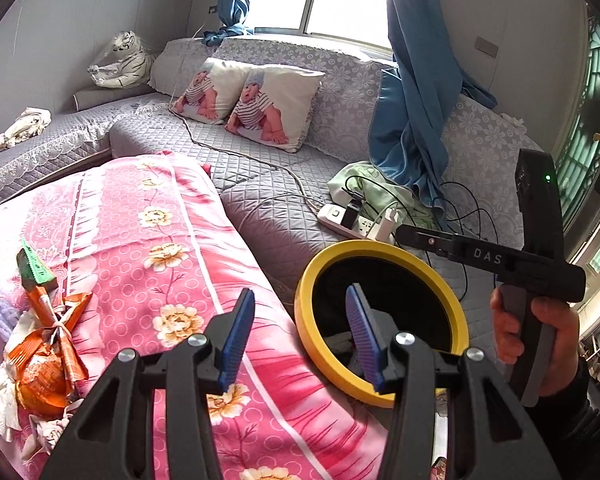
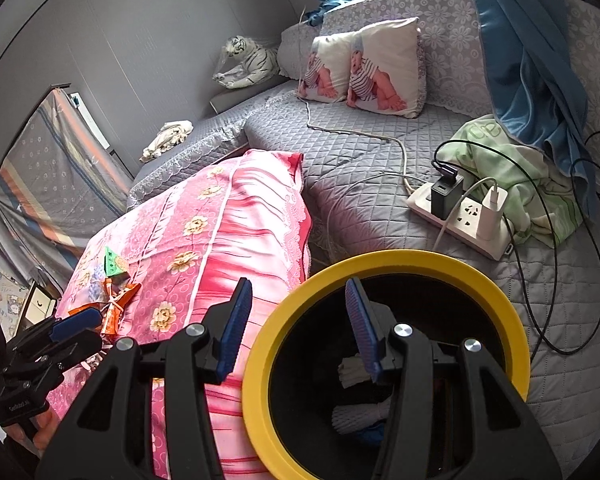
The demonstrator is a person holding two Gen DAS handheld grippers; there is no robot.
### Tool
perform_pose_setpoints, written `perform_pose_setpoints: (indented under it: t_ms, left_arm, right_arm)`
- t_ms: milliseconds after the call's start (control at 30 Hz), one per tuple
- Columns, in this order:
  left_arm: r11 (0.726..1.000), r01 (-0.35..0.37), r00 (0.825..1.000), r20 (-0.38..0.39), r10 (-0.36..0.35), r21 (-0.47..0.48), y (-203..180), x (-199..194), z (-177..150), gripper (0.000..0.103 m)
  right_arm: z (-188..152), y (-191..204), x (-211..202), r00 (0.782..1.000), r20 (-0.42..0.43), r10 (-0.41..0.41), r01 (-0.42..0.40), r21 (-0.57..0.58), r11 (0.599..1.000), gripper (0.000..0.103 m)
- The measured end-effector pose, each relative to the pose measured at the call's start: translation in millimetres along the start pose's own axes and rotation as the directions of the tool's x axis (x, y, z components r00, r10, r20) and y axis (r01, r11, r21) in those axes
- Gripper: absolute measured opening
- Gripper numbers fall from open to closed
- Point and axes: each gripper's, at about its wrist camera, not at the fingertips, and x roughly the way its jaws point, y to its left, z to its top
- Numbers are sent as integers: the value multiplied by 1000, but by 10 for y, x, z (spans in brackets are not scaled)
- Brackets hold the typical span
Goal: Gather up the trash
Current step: 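Move both open tools back over the remaining trash on the bed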
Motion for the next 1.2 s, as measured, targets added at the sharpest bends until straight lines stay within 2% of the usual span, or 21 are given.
perform_pose_setpoints:
  t_ms: [533,900,1200]
  left_arm:
    - [992,-120,988,91,123,-40,482,-700,-84,45]
    - [965,-235,961,118,249,-120,1030,-1172,-224,45]
    - [935,-305,940,99,326,-182,1419,-1378,-406,45]
  right_arm:
    - [-47,814,10,993,-20,118,-119,-120,986,47]
    - [-113,1363,92,979,-64,195,-204,-191,960,47]
    - [-210,1789,242,963,-121,239,-262,-242,934,47]
